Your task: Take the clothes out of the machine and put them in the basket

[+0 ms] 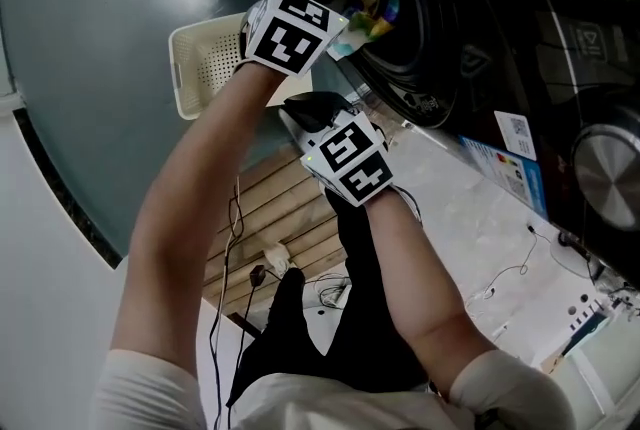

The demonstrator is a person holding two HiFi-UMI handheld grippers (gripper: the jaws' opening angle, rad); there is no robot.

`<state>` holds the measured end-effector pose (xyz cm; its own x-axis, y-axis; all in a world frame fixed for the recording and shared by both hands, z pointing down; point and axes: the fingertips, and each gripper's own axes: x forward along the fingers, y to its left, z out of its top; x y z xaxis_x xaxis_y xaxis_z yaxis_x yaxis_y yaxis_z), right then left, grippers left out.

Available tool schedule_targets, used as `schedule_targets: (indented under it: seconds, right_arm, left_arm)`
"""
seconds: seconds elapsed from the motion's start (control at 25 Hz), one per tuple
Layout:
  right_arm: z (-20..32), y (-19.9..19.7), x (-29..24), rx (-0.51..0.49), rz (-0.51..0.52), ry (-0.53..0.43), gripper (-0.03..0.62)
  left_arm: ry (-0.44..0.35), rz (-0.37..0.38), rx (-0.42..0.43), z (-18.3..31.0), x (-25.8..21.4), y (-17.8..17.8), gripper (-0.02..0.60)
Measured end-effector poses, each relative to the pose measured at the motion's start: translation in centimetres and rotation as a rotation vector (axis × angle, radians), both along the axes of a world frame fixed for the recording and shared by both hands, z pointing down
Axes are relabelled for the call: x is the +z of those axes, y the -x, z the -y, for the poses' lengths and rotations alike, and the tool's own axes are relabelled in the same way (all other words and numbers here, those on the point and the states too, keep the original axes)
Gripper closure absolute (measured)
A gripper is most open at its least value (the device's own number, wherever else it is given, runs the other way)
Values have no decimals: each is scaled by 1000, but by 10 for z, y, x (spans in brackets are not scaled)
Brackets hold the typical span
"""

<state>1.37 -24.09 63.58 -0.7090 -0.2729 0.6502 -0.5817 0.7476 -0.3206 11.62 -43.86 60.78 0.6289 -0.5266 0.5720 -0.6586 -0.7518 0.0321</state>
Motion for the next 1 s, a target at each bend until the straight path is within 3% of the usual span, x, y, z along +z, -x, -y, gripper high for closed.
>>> schedule_targets:
  seconds: [0.56,1.0]
  right_arm:
    - [-28,51,-13,-21,10,-50,565]
    - [-55,89,-19,-84,10,-79,565]
  left_arm:
    - [-152,-207,-149,-37,-138,106,482]
    - [-247,-218,-214,-88,-225,190,482]
